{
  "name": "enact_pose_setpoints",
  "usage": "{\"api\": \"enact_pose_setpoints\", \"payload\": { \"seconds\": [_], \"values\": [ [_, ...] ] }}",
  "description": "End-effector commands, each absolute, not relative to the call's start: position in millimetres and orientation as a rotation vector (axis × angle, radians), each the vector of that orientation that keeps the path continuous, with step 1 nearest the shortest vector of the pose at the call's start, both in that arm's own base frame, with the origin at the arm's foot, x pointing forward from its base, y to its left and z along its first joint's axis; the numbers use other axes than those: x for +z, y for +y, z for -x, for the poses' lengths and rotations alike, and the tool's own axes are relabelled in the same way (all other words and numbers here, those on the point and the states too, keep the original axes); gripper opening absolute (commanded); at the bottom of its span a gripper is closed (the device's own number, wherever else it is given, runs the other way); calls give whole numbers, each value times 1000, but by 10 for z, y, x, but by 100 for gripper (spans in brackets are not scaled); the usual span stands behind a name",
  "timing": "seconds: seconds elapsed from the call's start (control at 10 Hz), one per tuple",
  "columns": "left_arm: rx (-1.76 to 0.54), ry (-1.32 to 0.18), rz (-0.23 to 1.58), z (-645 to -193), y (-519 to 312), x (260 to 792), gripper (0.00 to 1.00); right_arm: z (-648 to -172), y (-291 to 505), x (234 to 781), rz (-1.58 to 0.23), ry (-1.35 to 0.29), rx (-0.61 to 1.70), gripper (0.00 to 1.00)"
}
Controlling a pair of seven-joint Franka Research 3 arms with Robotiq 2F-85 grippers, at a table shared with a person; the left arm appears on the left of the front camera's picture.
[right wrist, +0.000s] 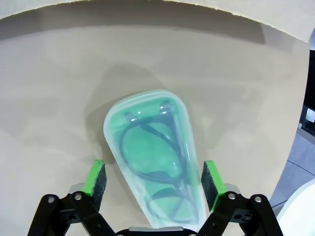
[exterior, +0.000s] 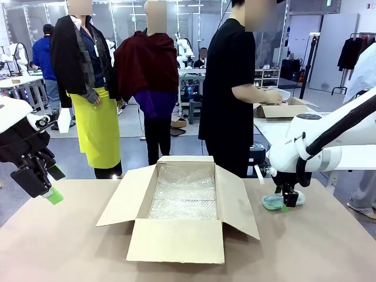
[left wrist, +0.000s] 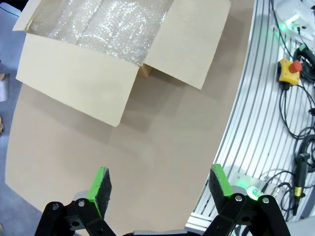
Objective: Pack the glasses set securely to prepare it for shipping.
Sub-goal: Place the Glasses case inside the Package Box.
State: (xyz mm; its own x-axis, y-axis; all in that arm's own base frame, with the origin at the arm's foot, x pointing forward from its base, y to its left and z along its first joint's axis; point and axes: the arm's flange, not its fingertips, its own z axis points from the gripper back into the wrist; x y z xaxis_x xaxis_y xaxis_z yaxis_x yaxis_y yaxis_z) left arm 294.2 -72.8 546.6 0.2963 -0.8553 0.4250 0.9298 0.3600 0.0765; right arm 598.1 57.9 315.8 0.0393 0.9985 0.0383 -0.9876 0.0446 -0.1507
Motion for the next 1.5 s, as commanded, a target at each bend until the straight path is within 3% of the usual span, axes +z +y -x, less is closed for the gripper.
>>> {"api": "enact_pose_setpoints", "payload": {
  "seconds": [0.0,0.1,0.2,0.7,1.1,1.4],
  "values": [
    [-1197,-453,202,-2948,-727,5475,100,-6075,571,3125,85,-118,1534,40],
    [-1197,-453,202,-2948,-727,5475,100,-6084,575,3120,90,-113,1541,29],
    [-1197,-453,202,-2948,-727,5475,100,-6097,580,3119,98,-110,1536,0],
    [-1197,-453,202,-2948,-727,5475,100,-6030,685,3506,89,-93,1498,0],
    [-1197,-453,202,-2948,-727,5475,100,-5810,1143,4727,117,-142,1433,0],
    [-1197,-453,202,-2948,-727,5475,100,-5799,1788,5305,177,-145,1445,0]
  ]
}}
